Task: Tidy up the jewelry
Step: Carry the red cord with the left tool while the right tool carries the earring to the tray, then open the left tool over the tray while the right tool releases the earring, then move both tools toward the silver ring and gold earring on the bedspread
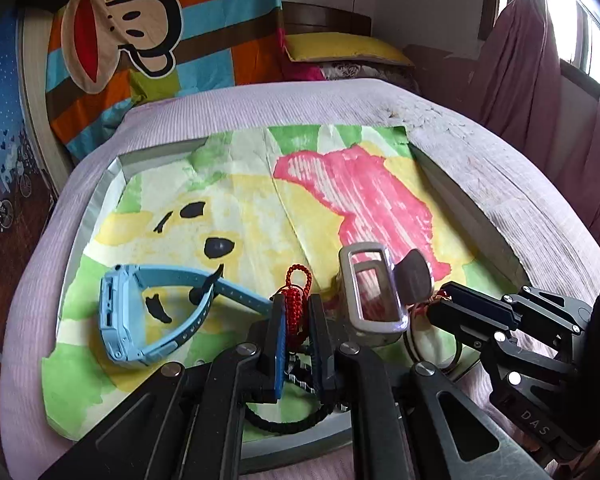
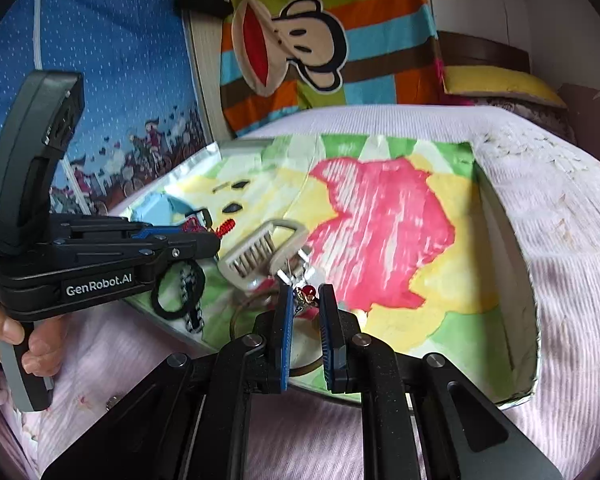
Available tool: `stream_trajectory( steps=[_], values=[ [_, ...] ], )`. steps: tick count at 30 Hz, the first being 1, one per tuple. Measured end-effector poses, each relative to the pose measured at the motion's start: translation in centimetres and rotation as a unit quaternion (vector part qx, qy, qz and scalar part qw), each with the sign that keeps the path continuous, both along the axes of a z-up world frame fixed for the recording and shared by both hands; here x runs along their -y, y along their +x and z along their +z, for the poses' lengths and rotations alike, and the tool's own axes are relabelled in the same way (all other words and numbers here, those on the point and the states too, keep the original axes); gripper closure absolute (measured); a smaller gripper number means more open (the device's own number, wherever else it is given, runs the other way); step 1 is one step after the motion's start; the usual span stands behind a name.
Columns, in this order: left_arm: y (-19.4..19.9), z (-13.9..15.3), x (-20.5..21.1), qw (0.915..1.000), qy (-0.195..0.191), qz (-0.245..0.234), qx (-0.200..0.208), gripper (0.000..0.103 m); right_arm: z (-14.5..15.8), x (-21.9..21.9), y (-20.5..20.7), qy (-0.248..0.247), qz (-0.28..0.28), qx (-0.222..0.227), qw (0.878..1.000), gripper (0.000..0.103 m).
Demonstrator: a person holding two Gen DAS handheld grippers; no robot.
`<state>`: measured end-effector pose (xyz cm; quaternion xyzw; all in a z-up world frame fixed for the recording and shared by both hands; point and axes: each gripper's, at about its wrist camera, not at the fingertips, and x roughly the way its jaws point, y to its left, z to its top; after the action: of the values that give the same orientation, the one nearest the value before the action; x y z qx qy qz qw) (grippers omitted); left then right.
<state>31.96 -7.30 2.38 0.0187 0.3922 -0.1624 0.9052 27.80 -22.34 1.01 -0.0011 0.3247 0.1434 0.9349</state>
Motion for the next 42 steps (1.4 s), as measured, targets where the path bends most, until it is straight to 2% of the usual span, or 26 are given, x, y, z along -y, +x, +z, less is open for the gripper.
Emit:
stream_trajectory(
  steps=[13,19,22,24,28,33,36,38,42],
  values=[
    [-0.7,-0.4,-0.8,0.9998,-0.017,0.008,-0.007,0.089,0.1,-0.4,-0.5,-0.015,0.001,0.002,1.0,0.091],
    [-1.5,-0.4,-1.4,0.9994,-0.031,0.013,0.003,0.08,0.5,-0.2,-1.1,-0.012,-0.004,0.016,1.0,0.09],
    [-1.9,-0.3,-1.8,0.999,-0.041,0.018,0.007,0.068,0.6,-0.2,-1.4,-0.012,-0.005,0.02,1.0,0.087],
    [-2.4,-0.1,-2.2,0.9984,-0.049,0.025,0.015,0.056,0.8,0.0,-1.7,-0.01,-0.009,0.026,1.0,0.085],
    [-3.5,0.4,-3.0,0.9968,-0.061,0.036,0.038,0.053,1.4,0.3,-2.9,-0.002,-0.017,0.051,0.999,0.064],
    [-5.5,1.4,-4.3,0.9928,-0.071,0.057,0.078,0.026,2.5,0.6,-4.9,0.01,-0.026,0.082,0.996,0.046],
    [-7.1,2.0,-5.1,0.9893,-0.078,0.071,0.101,0.017,3.0,0.8,-6.3,0.019,-0.033,0.106,0.994,0.035],
    [-8.1,2.4,-5.5,0.9871,-0.081,0.077,0.115,0.011,3.3,0.8,-7.2,0.027,-0.033,0.118,0.992,0.023],
    [-10.3,2.9,-6.3,0.9822,-0.086,0.083,0.144,0.0,3.8,1.2,-9.1,0.053,-0.037,0.137,0.989,0.013]
  ],
)
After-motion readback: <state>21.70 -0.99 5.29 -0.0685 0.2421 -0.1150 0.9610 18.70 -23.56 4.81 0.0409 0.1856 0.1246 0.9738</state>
